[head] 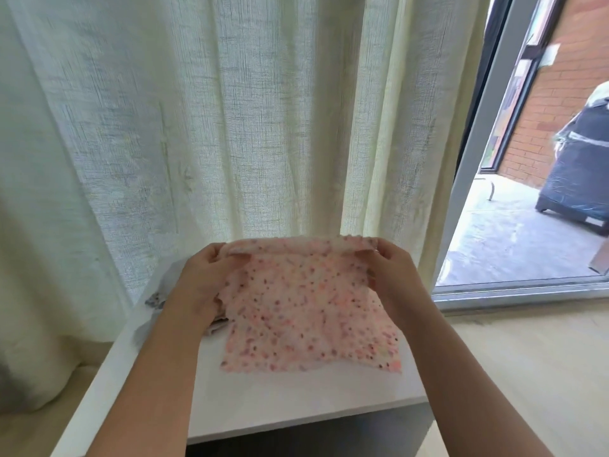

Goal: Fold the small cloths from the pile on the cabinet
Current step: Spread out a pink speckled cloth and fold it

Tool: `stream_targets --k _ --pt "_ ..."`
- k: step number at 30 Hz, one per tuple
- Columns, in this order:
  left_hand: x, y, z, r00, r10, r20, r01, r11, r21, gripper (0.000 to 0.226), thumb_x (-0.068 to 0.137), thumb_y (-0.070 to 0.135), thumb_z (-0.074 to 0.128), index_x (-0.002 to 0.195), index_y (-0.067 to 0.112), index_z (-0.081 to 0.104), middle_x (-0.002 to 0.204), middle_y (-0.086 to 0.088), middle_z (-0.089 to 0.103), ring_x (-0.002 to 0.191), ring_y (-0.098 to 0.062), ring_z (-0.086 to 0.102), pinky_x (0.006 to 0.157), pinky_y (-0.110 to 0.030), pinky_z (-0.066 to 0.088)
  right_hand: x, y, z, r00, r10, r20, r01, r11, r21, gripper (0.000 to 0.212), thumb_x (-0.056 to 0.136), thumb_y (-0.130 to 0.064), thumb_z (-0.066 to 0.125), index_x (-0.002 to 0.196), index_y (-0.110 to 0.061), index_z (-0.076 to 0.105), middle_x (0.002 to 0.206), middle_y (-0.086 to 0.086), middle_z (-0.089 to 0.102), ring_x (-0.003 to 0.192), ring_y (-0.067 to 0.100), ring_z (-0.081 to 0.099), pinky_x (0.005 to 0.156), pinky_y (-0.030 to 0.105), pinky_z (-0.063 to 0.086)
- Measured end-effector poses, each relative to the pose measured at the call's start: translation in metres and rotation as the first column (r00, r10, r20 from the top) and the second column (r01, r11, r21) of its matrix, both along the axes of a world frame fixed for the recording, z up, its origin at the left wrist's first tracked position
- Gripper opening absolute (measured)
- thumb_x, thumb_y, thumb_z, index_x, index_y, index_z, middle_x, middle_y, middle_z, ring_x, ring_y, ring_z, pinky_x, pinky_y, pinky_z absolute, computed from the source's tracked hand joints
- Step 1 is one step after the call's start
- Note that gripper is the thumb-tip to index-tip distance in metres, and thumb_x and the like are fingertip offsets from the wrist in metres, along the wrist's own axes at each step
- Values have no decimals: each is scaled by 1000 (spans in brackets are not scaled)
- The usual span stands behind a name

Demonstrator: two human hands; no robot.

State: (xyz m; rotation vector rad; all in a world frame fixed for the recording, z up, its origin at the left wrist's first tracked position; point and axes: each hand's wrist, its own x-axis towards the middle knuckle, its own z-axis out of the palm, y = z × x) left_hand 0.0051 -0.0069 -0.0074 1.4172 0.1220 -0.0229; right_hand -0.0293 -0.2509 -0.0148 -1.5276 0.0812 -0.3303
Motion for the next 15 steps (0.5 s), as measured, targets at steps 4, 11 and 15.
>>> stream_targets --k 4,11,15 --pt "2 4 7 999 34 41 -32 999 -39 19 82 10 73 99 15 65 101 -10 68 72 -20 67 53 -27 55 -3 -9 9 999 30 -12 -29 999 42 12 95 -25 62 92 -15 70 84 5 74 74 20 72 70 38 60" --pt "1 17 9 979 -161 -122 142 978 -150 46 66 11 76 111 9 66 101 -17 72 85 -29 70 69 -39 60 0 -32 9 918 283 -277 -230 951 209 27 95 -20 59 114 -4 70 110 20 71 101 33 69 79 42 59" --pt "9 5 -15 986 157 54 -166 936 309 24 81 5 72 99 19 64 100 -6 68 86 -17 62 75 -30 52 6 -28 -12 935 107 -338 -106 994 24 13 94 -14 60 95 -12 73 93 10 70 79 22 64 69 32 54"
